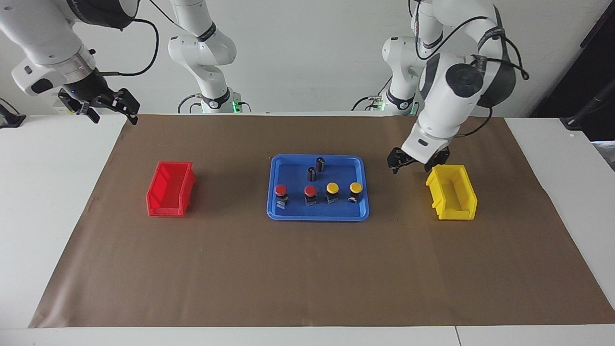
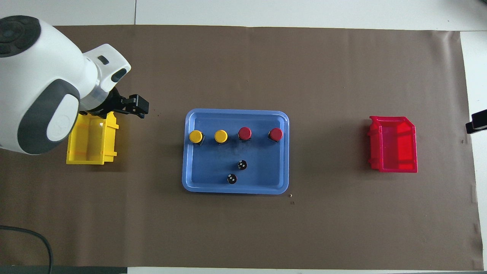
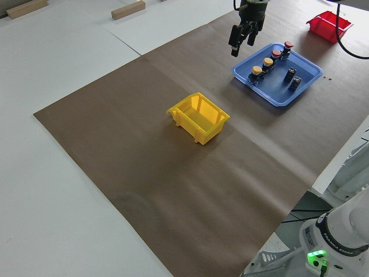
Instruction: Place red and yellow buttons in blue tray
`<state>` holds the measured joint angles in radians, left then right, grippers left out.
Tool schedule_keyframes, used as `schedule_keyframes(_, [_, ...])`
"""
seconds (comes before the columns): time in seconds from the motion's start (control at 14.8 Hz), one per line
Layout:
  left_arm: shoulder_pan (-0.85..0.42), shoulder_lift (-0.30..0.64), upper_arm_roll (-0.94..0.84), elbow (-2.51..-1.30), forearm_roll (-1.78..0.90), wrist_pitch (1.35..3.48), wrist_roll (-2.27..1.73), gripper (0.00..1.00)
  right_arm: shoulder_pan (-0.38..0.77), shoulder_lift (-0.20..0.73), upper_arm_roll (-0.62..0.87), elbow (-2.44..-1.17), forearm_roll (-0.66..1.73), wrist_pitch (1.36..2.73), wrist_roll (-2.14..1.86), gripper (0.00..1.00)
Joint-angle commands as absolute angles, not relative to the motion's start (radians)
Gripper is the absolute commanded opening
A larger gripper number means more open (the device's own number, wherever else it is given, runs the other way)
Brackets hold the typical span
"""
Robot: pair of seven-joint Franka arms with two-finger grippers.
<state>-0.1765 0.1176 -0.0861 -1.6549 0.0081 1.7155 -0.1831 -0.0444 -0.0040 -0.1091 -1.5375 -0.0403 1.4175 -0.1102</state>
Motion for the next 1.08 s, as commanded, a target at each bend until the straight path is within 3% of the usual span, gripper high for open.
schedule_keyframes(0.0, [-0.079,0.069,-0.092,-1.644,0.009,1.658,-0.121,1.0,-0.044,-0.014,-0.109,-1.554,-0.051,1.431,-0.14,1.0])
schedule_keyframes(0.34, [0.047,0.066,-0.092,-1.529,0.009,1.551,0.084,1.0,-0.043,-0.014,-0.109,-1.552,-0.046,1.428,-0.143,1.0])
schedule_keyframes(1.02, [0.037,0.049,-0.098,-1.508,0.005,1.497,0.115,1.0,-0.044,-0.011,-0.063,-1.548,-0.04,1.433,-0.132,1.0])
